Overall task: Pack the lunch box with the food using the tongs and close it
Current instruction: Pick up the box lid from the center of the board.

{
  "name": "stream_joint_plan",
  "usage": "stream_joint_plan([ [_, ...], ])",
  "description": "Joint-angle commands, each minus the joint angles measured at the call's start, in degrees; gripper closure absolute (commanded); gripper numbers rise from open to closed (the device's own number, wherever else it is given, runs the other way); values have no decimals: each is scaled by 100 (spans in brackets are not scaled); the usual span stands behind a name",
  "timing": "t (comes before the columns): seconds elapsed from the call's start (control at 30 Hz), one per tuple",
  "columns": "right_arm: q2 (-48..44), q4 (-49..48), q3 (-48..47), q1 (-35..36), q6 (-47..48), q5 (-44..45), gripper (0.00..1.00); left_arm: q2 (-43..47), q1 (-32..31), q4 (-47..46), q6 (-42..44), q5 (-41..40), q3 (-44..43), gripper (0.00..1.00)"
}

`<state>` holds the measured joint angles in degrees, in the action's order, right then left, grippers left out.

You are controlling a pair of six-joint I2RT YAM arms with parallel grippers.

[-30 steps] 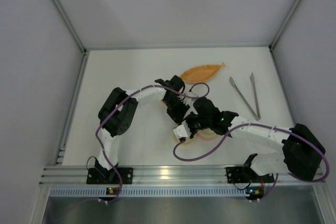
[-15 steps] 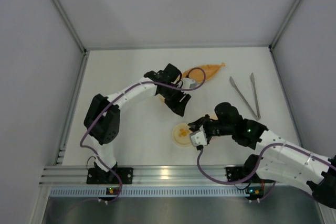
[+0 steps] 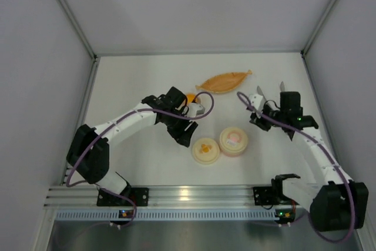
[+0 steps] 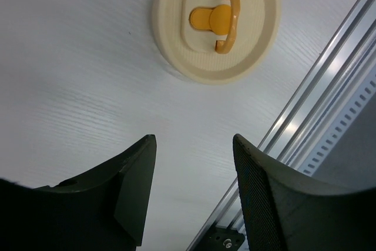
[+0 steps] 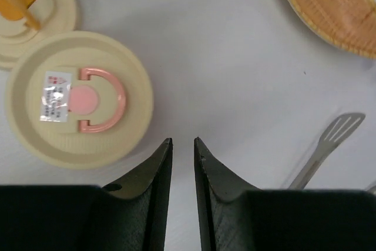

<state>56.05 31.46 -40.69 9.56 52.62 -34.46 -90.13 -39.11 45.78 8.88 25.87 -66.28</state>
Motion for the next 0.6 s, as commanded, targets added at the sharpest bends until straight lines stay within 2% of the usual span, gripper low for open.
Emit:
stream_joint_plan([
  [0.0, 711, 246, -606, -1328, -805, -832, 79, 338, -17, -376, 8, -310, 10, 40],
  [0.1, 1283, 308, -914, -2104, -1350, -1193, 75, 233, -149, -552, -18, -591, 45, 40],
  [0.2, 1496, 273, -1117, -2432, -1833, -1335, 70, 40, -500, -693, -53, -1012, -42, 40],
  [0.3, 1409, -8, -1099, -2477, -2290, -1301, 58, -250, -834, -764, -124, -1372, -235, 40],
  [0.4, 1303, -263, -1055, -2477, -2686, -1230, 50, -575, -958, -720, -229, -1391, -464, 41],
  [0.5, 1233, -333, -1029, -2477, -2897, -1151, 36, -857, -1080, -623, -370, -1365, -780, 41],
  [0.57, 1206, -343, -1029, -2477, -2977, -1116, 33, -998, -1221, -596, -475, -1443, -930, 41],
])
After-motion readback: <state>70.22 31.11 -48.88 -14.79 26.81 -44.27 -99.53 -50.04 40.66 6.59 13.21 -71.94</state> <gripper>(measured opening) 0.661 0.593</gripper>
